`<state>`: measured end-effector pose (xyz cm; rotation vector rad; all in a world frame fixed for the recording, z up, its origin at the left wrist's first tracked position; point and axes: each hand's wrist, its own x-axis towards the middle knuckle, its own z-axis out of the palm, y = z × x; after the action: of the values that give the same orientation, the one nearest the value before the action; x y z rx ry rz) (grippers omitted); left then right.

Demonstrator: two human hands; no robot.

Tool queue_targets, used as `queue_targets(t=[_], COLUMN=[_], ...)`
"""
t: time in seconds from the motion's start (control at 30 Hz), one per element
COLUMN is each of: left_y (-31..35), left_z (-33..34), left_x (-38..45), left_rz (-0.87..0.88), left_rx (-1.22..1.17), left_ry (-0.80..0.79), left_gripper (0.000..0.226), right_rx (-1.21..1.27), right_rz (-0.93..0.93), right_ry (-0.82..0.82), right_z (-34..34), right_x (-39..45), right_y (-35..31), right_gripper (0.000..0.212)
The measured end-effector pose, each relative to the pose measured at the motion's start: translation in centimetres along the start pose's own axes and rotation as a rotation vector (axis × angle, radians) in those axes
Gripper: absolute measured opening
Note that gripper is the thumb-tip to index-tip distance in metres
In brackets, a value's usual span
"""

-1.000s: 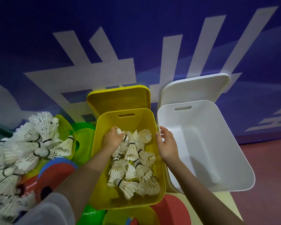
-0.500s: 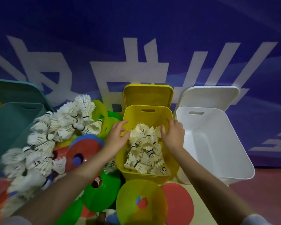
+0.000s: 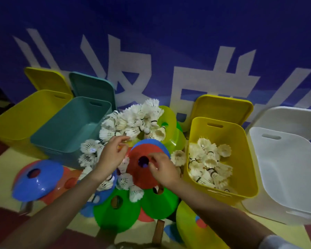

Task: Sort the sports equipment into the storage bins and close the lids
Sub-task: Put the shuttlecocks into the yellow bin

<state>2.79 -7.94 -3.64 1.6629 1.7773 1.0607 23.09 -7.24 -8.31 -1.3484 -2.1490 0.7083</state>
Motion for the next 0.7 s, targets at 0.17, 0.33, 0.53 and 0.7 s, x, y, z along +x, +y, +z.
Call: queue_targets(t=[0.17,0.33,0.53,0.7], left_y=[-5.4,-10.8,-12.6,-13.2], left_z=[-5.8,-9.7,-12.4,-12.0], left_x=[-1.9,-3.4,-1.4,1.3], left_rz=[-0.046,-0.035,0.069,0.27], left_rx=[0.083,0.157,0.416,0.658], left_ry=[-0.064,-0.018,-0.052,-0.242], left_gripper=[0.022,0.034,0.073,0.089], right_rx=[-0.013,-0.153,-0.206,-0.185], right_rz=[0.02,-0.099,0.007,0.104], right_ry=[-0.197,-0.22,-0.203,-0.189], right_z=[6.7,11.6,14.9,16.3], right_x=[-0.1,-0.1,2.8,3.5], right_y=[-3.0,-6.1,-9.3,-9.7], right_gripper=[0.04,0.072,0.072,0.067])
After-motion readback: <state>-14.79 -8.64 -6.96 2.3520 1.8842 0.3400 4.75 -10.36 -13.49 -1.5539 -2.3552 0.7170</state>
